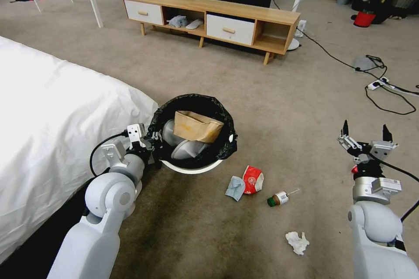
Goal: Pick up the trash bin and place the garbage on the floor into it.
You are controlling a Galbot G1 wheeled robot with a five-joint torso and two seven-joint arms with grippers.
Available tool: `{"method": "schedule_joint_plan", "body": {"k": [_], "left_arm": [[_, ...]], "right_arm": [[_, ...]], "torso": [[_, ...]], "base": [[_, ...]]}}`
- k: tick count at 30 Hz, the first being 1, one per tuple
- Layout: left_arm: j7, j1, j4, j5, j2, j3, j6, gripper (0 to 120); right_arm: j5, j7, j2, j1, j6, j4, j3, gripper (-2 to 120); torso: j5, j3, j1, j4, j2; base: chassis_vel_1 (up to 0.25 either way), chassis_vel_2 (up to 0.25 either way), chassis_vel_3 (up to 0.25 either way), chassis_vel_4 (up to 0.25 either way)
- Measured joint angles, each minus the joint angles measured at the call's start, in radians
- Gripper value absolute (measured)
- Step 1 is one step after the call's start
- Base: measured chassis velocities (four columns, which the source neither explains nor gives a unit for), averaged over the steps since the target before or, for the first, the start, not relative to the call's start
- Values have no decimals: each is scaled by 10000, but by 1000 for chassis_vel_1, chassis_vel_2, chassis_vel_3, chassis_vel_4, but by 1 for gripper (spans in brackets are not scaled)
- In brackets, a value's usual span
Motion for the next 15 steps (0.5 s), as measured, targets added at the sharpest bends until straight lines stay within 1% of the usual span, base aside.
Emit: {"method": "schedule_joint_plan", "body": {"k": [1, 4, 11, 13, 15], "left_arm": [[174, 71, -112, -31, 54, 70, 105, 2], [255, 95, -158, -26, 79, 170, 162, 2], [272, 61, -199, 0, 148, 330, 191, 2], [273, 47, -227, 8, 175, 382, 193, 2], [269, 41, -285, 9, 214, 434, 195, 2]], "right_arm": [[-21, 3, -53, 10, -89, -81, -27, 100], [-18, 6, -102, 45, -198, -139, -80, 100], [66, 98, -269, 77, -393, -259, -220, 100], [175, 183, -376, 64, -528, -300, -305, 100], [389, 346, -653, -45, -922, -299, -530, 100]], "torso": [[1, 0, 0, -1, 0], [0, 0, 0, -2, 0], [1, 0, 0, -1, 0], [1, 0, 0, -1, 0], [1, 1, 0, 0, 0]], "base": [[0, 0, 0, 0], [0, 0, 0, 0], [0, 0, 0, 0], [0, 0, 0, 0], [0, 0, 0, 0]]}}
